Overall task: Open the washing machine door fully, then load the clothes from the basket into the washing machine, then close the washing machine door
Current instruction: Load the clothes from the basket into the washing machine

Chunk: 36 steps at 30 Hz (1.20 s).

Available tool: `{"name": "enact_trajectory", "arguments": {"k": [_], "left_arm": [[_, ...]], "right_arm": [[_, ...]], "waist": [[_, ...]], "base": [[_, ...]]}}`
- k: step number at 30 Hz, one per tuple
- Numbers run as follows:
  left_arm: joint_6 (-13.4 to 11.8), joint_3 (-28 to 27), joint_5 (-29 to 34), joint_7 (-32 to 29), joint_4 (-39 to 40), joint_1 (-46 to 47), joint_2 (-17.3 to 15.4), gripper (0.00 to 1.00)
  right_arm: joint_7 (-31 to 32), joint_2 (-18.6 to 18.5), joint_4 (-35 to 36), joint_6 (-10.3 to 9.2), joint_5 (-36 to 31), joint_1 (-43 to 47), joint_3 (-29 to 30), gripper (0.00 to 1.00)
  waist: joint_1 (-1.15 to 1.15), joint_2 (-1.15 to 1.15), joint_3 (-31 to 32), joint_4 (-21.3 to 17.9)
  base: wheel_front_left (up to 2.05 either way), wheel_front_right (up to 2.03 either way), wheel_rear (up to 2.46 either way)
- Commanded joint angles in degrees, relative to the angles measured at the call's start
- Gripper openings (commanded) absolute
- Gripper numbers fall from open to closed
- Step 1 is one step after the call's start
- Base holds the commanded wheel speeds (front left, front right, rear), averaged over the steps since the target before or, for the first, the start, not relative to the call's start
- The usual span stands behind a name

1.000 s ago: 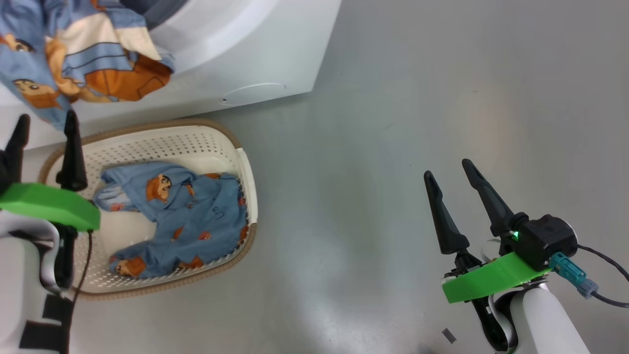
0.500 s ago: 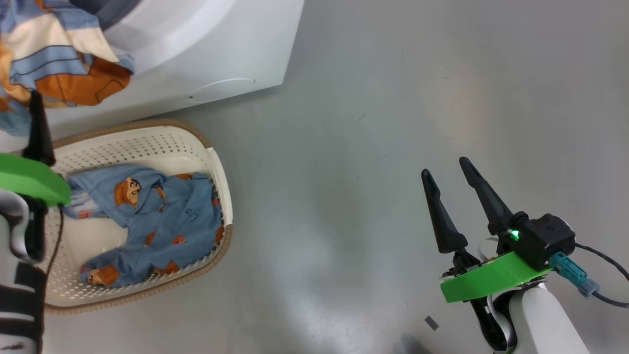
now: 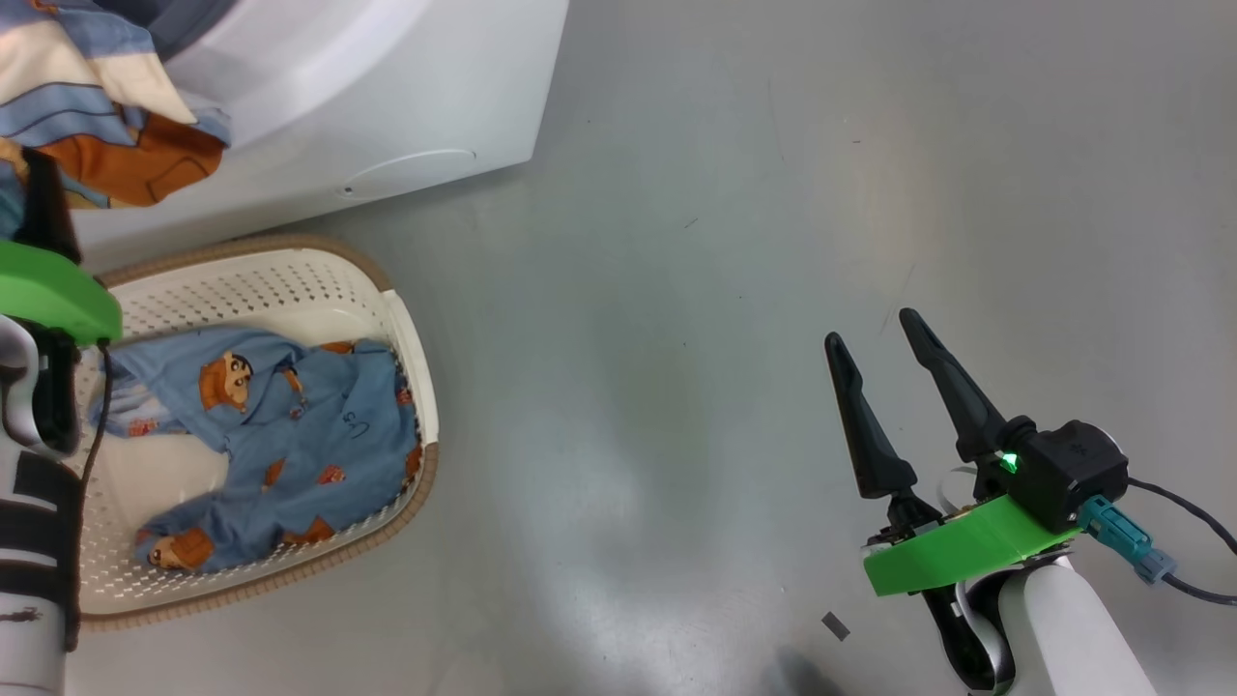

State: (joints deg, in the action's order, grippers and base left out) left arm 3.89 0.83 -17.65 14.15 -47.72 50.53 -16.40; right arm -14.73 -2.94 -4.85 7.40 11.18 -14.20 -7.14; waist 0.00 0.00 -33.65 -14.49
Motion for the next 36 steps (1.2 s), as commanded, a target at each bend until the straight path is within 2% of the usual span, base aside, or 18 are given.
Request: {"name": "enact_trajectory", "arguments": {"k": [1,2,3,4,15,23,36], "left_arm": [[0.33,-1.22,-0.26,0.63,0.55,1.01,-2.22,0.52],[0.38,-1.25,-0.34,0.67,0.24,1.25,-2.12,0.41],[0.41,-1.26,-0.40,0.71,-0.02,1.44,-1.97,0.23],[0.44,-1.26,-0.43,0.74,-0.20,1.61,-1.85,0.00],[1.71,-1.94,-1.90,0.84,-0.20,2.27,-0.12,0.00],[3.37,-2.13,-7.82,0.66,0.78,3.23,1.82,0.00],[3.43,-1.29,-14.34,-2.40,7.60,7.18,1.10,0.00]], "right_arm": [[-0.27,0.06,1.36,0.09,0.45,0.16,-1.54,1.00],[-0.27,0.06,1.34,0.09,0.42,0.14,-1.55,1.00],[-0.27,0.06,1.33,0.09,0.40,0.11,-1.56,1.00],[-0.27,0.06,1.34,0.09,0.38,0.10,-1.55,1.00],[-0.27,0.06,1.26,0.09,0.21,0.09,-1.43,1.00],[-0.27,0.06,0.91,0.09,0.25,0.26,-1.36,1.00],[-0.27,0.06,0.68,0.09,0.80,0.40,-1.93,1.00]], "waist": [[0.00,0.00,-0.02,-0.07],[0.00,0.00,-0.03,-0.12],[0.00,0.00,-0.03,-0.15],[0.00,0.00,-0.04,-0.16],[0.00,0.00,0.14,-0.09],[0.00,0.00,0.67,0.49],[0.00,0.00,0.70,0.17]], "base": [[0.00,0.00,0.00],[0.00,0.00,0.00],[0.00,0.00,0.00],[0.00,0.00,0.00],[0.00,0.00,0.00],[0.00,0.00,0.00],[0.00,0.00,0.00]]}}
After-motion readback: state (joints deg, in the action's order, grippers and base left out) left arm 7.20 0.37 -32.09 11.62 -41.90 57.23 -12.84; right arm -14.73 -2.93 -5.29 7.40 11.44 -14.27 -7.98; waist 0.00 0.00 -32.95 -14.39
